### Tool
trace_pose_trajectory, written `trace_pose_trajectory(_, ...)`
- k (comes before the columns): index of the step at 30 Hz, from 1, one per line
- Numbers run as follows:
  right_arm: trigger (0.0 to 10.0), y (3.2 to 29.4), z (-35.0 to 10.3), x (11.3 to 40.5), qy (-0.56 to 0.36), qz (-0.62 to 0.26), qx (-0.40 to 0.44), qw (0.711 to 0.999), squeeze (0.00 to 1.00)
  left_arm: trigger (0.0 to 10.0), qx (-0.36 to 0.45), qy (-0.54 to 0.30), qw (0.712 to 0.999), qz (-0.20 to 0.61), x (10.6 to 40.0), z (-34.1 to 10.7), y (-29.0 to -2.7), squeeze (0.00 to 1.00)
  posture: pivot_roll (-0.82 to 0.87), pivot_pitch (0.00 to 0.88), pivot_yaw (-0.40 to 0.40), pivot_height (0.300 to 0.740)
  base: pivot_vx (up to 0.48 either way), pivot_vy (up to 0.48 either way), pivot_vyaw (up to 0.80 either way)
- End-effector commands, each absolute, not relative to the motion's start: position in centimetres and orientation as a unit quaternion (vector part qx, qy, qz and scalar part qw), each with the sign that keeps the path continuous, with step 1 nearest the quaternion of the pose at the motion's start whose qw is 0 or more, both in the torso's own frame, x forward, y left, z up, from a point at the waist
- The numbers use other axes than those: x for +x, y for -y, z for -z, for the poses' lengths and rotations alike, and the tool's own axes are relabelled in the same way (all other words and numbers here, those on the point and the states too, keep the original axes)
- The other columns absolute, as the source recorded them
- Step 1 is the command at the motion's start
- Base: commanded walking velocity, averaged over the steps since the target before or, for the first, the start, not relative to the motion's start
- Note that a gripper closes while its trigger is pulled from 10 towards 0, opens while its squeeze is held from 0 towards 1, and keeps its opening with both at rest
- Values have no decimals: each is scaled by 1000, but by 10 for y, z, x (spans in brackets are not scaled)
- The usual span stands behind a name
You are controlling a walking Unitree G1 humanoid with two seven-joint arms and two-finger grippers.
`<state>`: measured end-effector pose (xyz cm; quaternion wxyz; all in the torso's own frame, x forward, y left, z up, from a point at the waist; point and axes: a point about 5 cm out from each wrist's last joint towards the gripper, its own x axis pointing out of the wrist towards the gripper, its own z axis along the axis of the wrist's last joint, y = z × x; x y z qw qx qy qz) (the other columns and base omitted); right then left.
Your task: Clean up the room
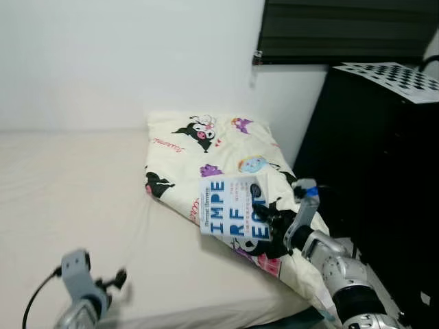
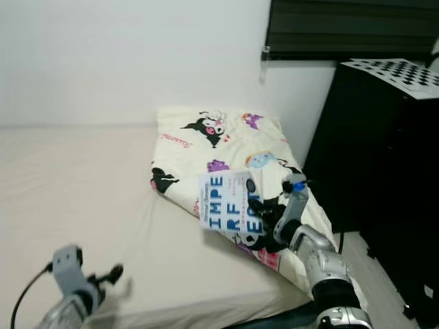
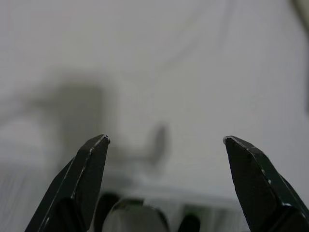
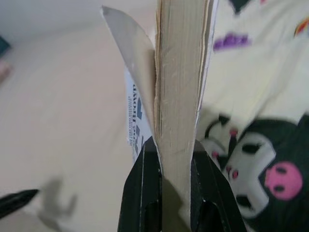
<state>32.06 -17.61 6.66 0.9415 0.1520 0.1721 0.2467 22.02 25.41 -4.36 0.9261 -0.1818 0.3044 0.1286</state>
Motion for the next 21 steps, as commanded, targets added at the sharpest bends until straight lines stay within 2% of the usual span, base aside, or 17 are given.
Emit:
trace_pose_trajectory(1,0,180,-47,313,-202,-226,125,945,0,10000,-186,-332,916,-128,210,53,-247,0,32,0,-82,705,0,0,0)
trace_pose_trajectory(5,0,176,-19,299,-255,-202,102,940,0,10000,-172,-372,903,-126,195,66,-238,0,26,0,-83,715,0,0,0)
trace_pose_trajectory(6,1255,174,0,286,-294,-183,86,934,0,10000,-160,-402,893,-127,184,74,-232,0,30,0,-87,725,0,0,0)
trace_pose_trajectory(7,4784,175,9,279,-315,-169,75,931,0,10000,-156,-414,887,-129,178,78,-229,0,30,0,-88,730,0,0,0)
trace_pose_trajectory(8,4784,175,9,279,-315,-169,75,931,0,10000,-156,-414,887,-129,178,78,-229,0,30,0,-88,730,0,0,0)
trace_pose_trajectory(9,10000,178,23,267,-351,-151,53,923,0,10000,-155,-426,882,-130,173,81,-225,0,26,0,-87,735,0,0,0)
trace_pose_trajectory(11,10000,180,31,259,-375,-139,36,916,0,10000,-154,-433,878,-131,170,83,-223,0,18,0,-85,740,0,0,0)
trace_pose_trajectory(12,10000,189,46,241,-417,-103,2,903,0,10000,-167,-434,877,-121,169,85,-216,0,17,0,-85,740,0,0,0)
trace_pose_trajectory(14,10000,204,66,210,-465,-19,23,885,0,10000,-175,-436,877,-99,168,87,-205,0,40,0,-106,740,0,0,0)
trace_pose_trajectory(16,10000,207,71,201,-477,1,33,878,0,10000,-175,-438,877,-93,167,88,-202,0,43,0,-108,740,0,0,0)
trace_pose_trajectory(21,10000,198,82,182,-487,-17,36,872,0,10000,-167,-468,863,-92,155,94,-201,0,34,0,-102,740,-109,0,0)
